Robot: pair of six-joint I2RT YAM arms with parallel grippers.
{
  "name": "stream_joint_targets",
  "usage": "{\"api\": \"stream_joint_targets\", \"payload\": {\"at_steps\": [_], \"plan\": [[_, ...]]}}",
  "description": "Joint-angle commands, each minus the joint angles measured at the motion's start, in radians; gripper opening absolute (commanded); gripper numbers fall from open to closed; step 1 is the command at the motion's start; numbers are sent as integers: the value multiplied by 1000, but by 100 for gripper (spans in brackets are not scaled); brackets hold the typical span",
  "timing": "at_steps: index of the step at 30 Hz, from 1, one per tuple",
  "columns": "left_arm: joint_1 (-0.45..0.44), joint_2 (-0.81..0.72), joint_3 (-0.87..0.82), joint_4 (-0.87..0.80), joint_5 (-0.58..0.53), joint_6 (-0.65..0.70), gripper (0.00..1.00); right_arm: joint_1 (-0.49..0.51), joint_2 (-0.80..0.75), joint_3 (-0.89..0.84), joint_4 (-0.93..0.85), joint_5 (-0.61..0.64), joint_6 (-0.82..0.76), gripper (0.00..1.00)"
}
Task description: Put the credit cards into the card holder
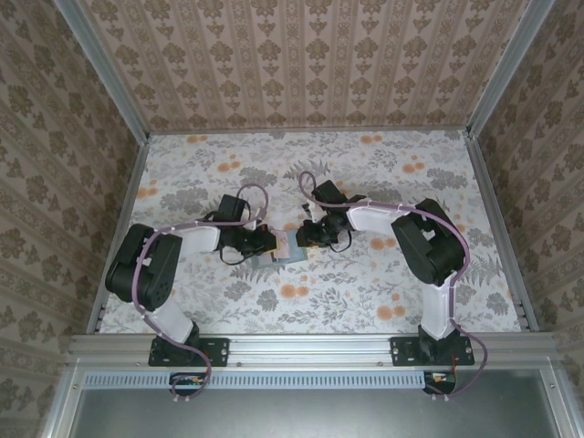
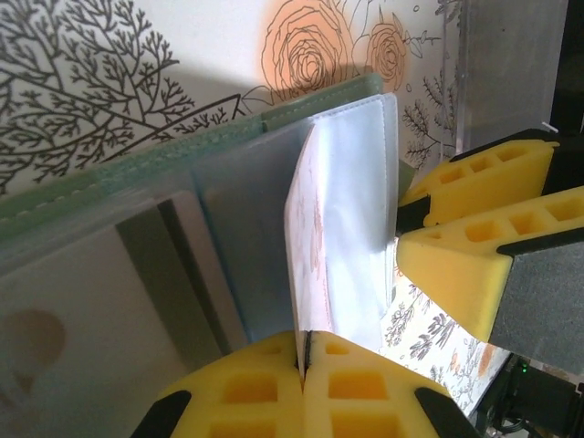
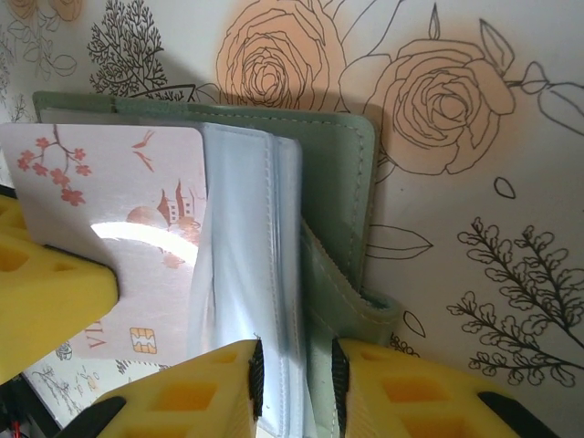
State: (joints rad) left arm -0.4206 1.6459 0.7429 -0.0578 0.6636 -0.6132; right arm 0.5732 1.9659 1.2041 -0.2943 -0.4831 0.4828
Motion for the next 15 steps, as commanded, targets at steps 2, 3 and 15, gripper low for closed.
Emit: {"api": "stream_joint_targets", "payload": {"at_steps": [2, 3, 15], "plan": [[-6, -19, -43, -65, -78, -27, 0, 15, 31, 10, -15, 17, 14, 29], [-7, -20, -46, -68, -90, -38, 0, 14, 30, 8, -15, 18, 15, 29], [-12, -20, -65, -39, -116, -105, 0, 15, 34, 5, -11, 15, 13, 29]]}}
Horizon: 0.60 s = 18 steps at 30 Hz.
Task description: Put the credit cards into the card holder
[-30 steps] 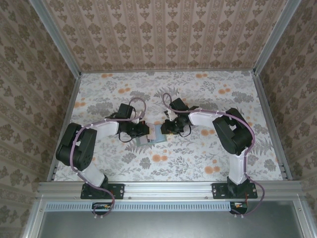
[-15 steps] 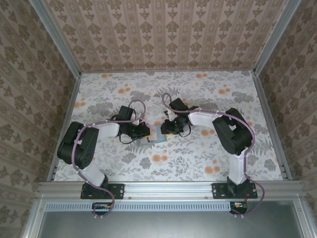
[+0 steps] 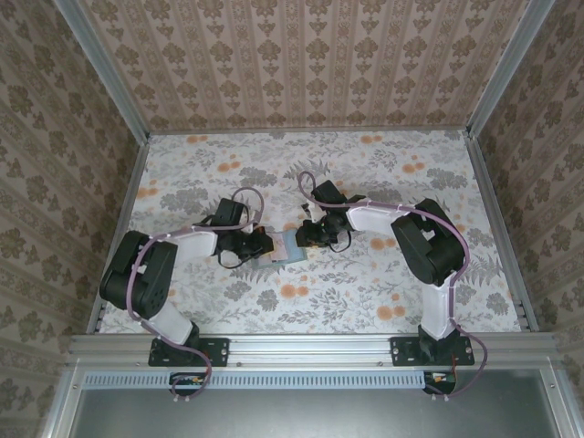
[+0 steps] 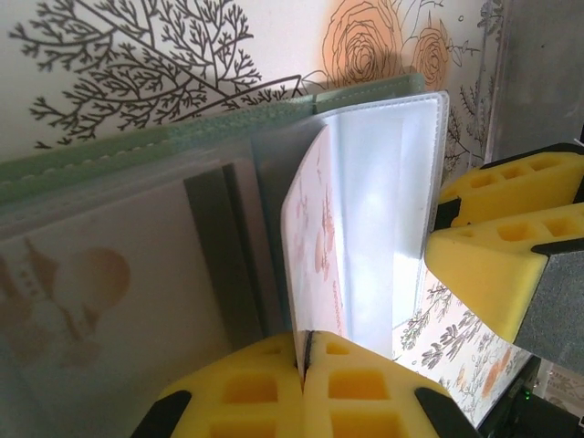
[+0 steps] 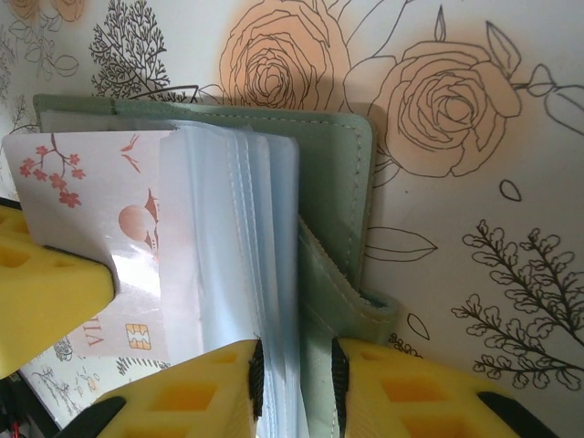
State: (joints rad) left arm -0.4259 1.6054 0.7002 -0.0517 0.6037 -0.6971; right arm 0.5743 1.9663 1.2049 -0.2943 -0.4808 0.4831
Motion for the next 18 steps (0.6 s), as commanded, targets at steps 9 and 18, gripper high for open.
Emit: {"api": "stream_joint_targets", "payload": {"at_steps": [9, 18], "plan": [[-24, 97, -7, 58, -9, -67, 0, 22, 37, 10, -5, -1, 15, 29], [-59, 110, -2, 82, 5, -85, 0, 25, 41, 15, 5, -15, 24, 29]]}}
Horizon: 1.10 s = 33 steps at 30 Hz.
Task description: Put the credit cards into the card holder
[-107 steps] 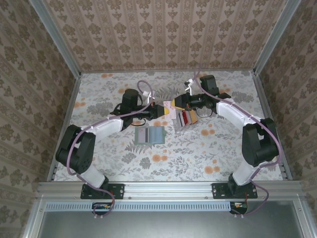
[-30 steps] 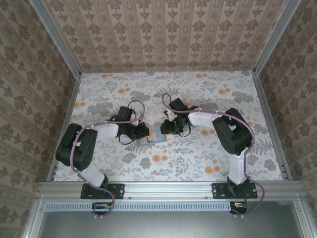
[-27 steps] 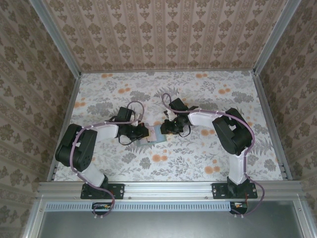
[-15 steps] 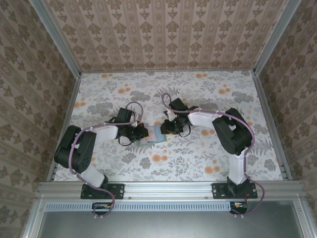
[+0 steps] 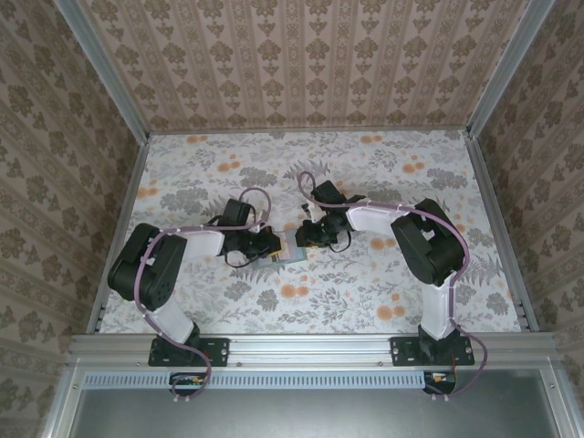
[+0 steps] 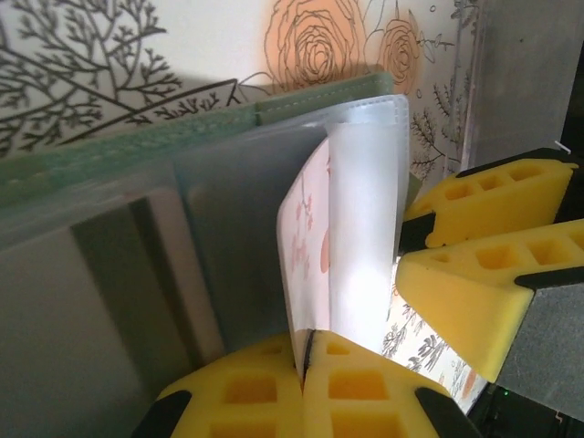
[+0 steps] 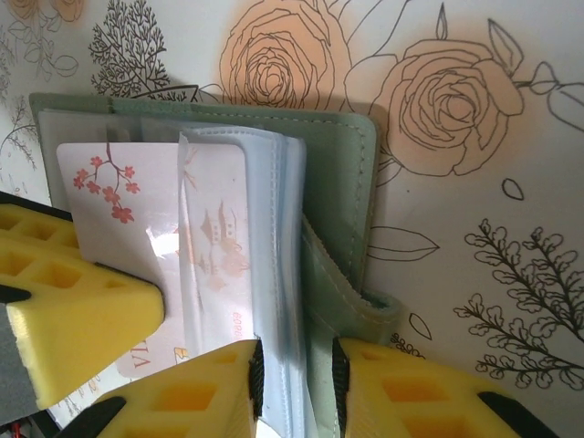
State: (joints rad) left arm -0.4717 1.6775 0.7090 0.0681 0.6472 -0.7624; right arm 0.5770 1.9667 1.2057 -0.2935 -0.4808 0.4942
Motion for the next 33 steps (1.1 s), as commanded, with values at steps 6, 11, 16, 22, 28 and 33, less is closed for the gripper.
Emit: {"api": "stream_joint_targets", "payload": {"at_steps": [6, 11, 16, 22, 28, 33], "plan": [[-42, 65, 26, -91, -88, 0, 19, 26, 46, 20, 6, -22, 13, 29], [-50, 51, 68, -185, -133, 41, 28, 26, 43, 20, -6, -12, 4, 29], [-48, 4, 119, -313, -187, 94, 35, 26, 45, 20, -6, -13, 4, 29], [-48, -34, 173, -431, -240, 137, 45, 26, 40, 29, -26, 1, -7, 29], [-47, -75, 184, -484, -283, 145, 49, 27, 41, 33, -35, 3, -13, 29], [-44, -103, 182, -466, -283, 134, 45, 29, 48, 41, -41, 2, -15, 29]]}}
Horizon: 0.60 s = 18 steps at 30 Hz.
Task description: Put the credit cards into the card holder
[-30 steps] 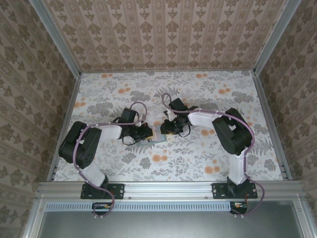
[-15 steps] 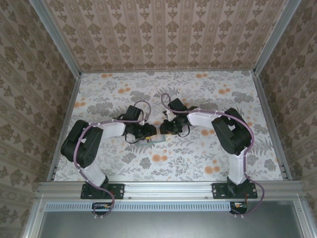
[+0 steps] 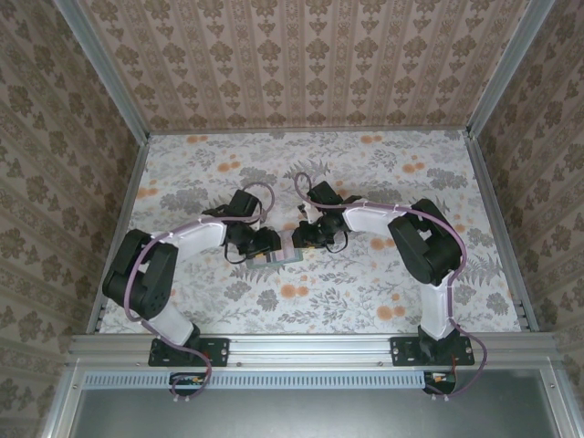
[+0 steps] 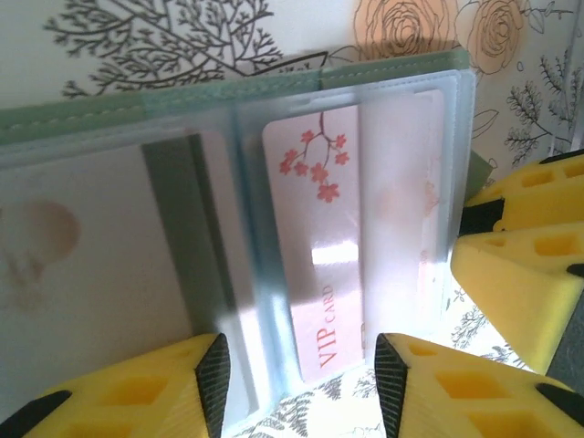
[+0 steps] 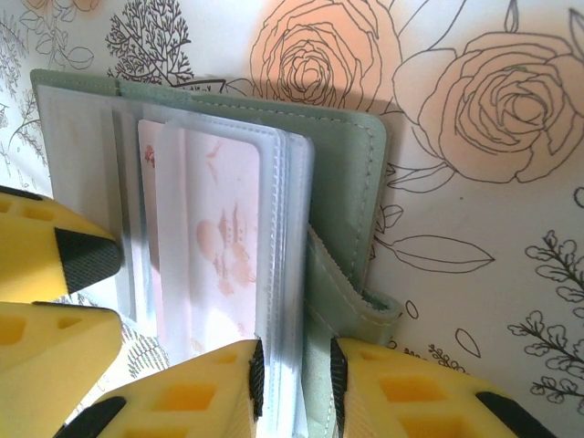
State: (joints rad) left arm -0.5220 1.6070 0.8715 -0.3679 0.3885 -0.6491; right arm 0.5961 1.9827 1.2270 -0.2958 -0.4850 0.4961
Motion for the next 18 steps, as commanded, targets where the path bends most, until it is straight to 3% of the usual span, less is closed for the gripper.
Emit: {"api": "stream_joint_targets", "payload": {"at_steps": [1, 6, 18], "plan": [[7, -32, 17, -18, -19, 17, 44, 10, 33, 22, -39, 6, -18, 29], [6, 7, 26, 19, 5, 0, 34, 14, 31, 23, -39, 7, -19, 29], [-2, 99, 62, 41, -5, 16, 24, 18, 24, 15, -34, 2, -17, 29]]}}
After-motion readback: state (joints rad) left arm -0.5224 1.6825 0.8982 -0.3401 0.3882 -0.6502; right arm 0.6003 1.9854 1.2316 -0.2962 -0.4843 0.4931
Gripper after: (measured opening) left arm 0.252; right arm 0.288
